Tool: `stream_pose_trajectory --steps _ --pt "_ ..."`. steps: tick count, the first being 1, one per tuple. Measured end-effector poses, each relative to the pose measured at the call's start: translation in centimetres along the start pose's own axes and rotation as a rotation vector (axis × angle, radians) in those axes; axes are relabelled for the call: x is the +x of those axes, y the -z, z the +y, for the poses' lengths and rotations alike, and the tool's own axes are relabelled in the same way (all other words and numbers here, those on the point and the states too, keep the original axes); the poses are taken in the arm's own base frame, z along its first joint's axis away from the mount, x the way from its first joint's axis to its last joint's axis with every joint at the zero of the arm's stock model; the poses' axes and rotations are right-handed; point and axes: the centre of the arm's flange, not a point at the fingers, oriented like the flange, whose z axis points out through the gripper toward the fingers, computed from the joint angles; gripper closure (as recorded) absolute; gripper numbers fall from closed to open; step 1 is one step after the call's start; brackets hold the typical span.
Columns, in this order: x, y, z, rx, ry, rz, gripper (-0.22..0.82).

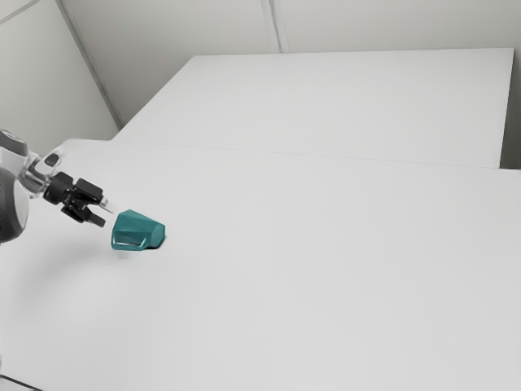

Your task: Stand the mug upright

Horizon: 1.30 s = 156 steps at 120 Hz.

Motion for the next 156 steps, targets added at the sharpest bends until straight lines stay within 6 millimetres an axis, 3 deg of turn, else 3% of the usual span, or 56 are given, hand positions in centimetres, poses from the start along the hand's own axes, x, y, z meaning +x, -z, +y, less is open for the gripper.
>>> stream_pose_trajectory --steps 74,104,132,156 --pt "3.5 -2.5 -3.2 -0.060 -0.121 -0.006 0.02" --pt "4.3 -3.9 -3.5 -0.091 -0.149 -0.005 0.03" --pt "4.4 -4.6 -3.4 -0.115 -0.163 0.007 0.17" --pt "4.4 -4.8 -3.3 -0.125 -0.170 0.014 0.38"
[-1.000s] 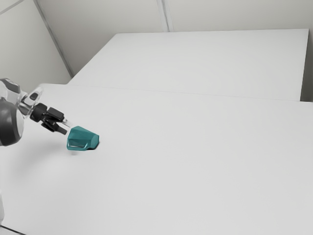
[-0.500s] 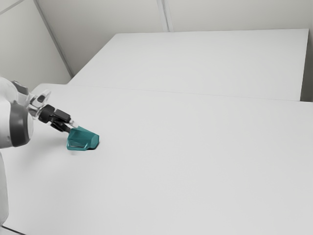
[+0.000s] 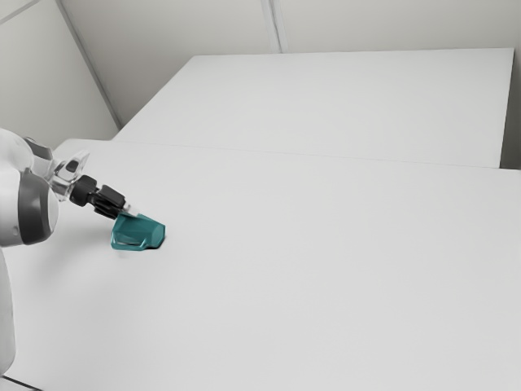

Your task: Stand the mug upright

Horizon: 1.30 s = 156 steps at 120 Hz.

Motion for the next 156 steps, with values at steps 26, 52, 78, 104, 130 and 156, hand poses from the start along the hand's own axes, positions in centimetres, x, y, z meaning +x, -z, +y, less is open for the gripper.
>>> stream_pose_trajectory --steps 26,52,78,104,130,156 --pt "0.2 -0.1 0.4 -0.021 -0.012 0.004 0.56" --pt "0.4 -0.4 1.0 -0.041 -0.028 0.000 0.68" --pt "1.2 -0.7 2.7 -0.061 -0.057 0.002 0.74" --pt "2.3 -0.2 5.8 -0.073 -0.108 0.014 0.75" --pt "4.1 0.7 11.1 -0.036 -0.186 0.000 0.75" --pt "5.0 0.3 15.6 0.110 -0.249 -0.104 0.75"
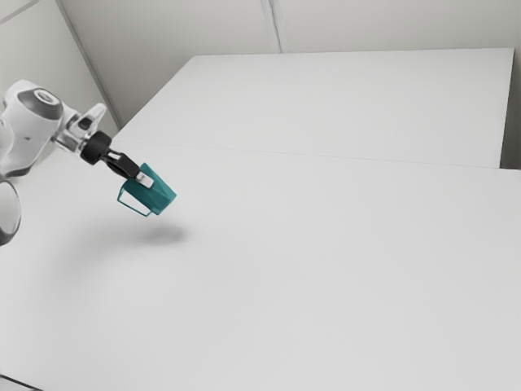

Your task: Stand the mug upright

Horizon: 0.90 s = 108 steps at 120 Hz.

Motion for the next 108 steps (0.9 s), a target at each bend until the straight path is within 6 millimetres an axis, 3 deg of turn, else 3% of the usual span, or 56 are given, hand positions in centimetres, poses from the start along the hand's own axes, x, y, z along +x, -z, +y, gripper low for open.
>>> stream_pose_trajectory --steps 58,108 --pt "4.0 -5.8 5.2 0.291 -0.096 -0.195 0.75" --pt "7.1 -7.1 7.4 0.506 -0.159 -0.237 0.75"
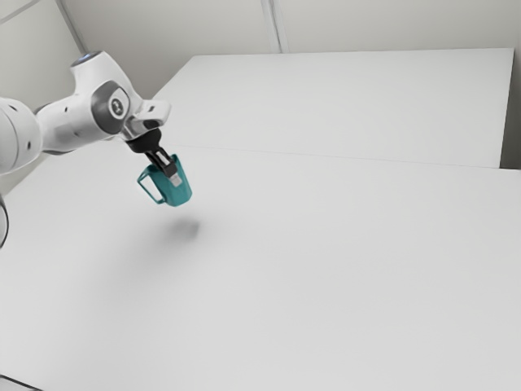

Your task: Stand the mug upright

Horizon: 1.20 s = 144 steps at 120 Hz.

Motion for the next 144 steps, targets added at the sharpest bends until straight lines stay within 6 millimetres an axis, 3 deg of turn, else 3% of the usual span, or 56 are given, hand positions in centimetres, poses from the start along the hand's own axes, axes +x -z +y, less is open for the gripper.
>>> stream_pose_trajectory --steps 31,57,91,110,144 --pt "1.3 -0.9 0.7 0.043 0.017 -0.014 0.75" --pt "2.2 -3.4 0.7 0.043 0.047 -0.030 0.75" --pt "3.3 -5.1 0.6 0.045 0.072 -0.030 0.75" --pt "3.4 -5.2 1.3 0.038 0.082 -0.028 0.75" --pt "3.8 -7.5 1.8 0.022 0.096 -0.050 0.75"
